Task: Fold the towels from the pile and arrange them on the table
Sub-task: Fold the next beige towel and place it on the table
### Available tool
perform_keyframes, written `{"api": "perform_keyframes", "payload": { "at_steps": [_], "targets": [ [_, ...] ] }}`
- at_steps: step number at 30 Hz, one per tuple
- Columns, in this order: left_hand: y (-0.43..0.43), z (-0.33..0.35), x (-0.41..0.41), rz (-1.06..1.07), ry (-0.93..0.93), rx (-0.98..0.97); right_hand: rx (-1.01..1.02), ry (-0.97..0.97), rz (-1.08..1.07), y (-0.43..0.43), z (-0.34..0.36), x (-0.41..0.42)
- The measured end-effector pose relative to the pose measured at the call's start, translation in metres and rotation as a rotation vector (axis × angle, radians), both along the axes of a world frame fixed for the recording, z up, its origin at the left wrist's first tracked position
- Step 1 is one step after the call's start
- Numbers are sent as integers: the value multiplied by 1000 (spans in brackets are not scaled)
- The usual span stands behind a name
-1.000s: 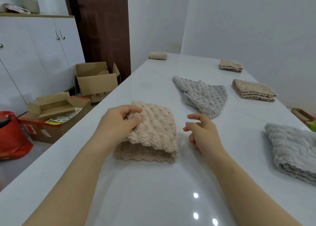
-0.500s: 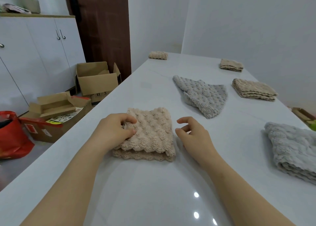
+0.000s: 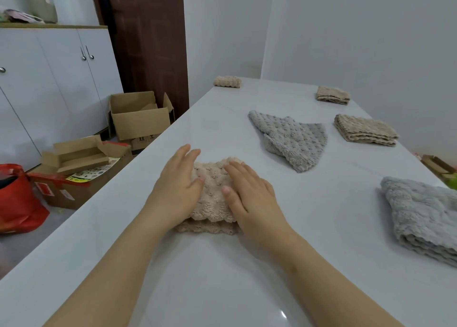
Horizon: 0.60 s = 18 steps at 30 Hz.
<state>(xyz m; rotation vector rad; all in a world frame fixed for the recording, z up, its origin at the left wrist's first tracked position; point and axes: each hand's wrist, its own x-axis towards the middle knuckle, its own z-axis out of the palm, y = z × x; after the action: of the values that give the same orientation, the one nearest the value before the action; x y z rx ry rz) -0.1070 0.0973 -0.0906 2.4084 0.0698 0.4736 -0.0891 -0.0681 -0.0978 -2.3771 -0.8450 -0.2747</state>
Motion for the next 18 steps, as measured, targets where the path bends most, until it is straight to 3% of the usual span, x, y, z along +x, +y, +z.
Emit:
{"api": "perform_keyframes", "payload": {
  "at_steps": [8,18],
  "targets": [
    [-1,-13,3,-34,245,237,-146,84,73,-6,-11,7],
    [2,-17,6,-19,360,356,-206,197,45,-9,-13,12]
  ]
}}
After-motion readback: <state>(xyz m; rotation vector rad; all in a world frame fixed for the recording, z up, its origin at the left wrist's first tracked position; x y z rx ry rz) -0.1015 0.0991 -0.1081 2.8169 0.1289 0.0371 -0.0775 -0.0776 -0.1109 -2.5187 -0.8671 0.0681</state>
